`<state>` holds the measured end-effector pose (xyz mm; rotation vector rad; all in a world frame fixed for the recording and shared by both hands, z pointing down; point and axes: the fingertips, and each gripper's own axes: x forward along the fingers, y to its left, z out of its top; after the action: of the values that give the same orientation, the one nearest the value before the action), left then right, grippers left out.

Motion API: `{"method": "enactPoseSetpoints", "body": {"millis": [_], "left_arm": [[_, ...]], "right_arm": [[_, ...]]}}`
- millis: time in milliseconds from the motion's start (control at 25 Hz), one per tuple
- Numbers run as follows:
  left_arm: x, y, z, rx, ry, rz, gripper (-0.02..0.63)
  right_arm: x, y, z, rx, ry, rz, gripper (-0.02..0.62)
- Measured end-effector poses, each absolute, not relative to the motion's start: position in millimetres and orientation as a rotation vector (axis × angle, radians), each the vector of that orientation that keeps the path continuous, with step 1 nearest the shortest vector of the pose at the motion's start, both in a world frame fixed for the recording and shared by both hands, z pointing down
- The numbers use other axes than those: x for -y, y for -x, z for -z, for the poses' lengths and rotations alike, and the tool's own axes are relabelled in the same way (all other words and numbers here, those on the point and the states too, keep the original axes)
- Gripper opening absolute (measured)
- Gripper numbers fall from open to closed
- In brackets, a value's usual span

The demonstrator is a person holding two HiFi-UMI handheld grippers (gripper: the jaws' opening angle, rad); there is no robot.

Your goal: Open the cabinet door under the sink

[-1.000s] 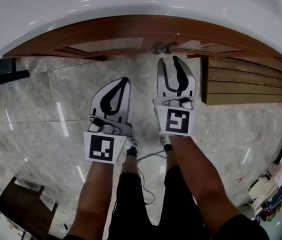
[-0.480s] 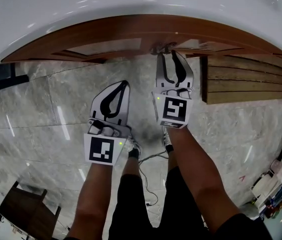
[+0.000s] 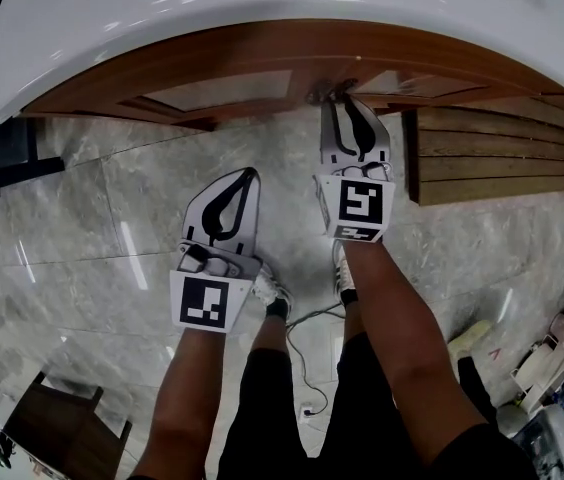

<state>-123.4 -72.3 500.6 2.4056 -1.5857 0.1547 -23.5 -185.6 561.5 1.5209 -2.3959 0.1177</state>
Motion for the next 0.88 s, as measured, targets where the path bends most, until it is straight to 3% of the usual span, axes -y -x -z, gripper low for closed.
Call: {"method": "enactPoseSetpoints", "body": {"millis": [880], "left_arm": [[41.9,88.9,-493.1,1.552,-2.455,-0.185,0.023]], "right_arm": [[133.4,2.9,-554.9,2.528,-1.331,-0.179,0.091]]}}
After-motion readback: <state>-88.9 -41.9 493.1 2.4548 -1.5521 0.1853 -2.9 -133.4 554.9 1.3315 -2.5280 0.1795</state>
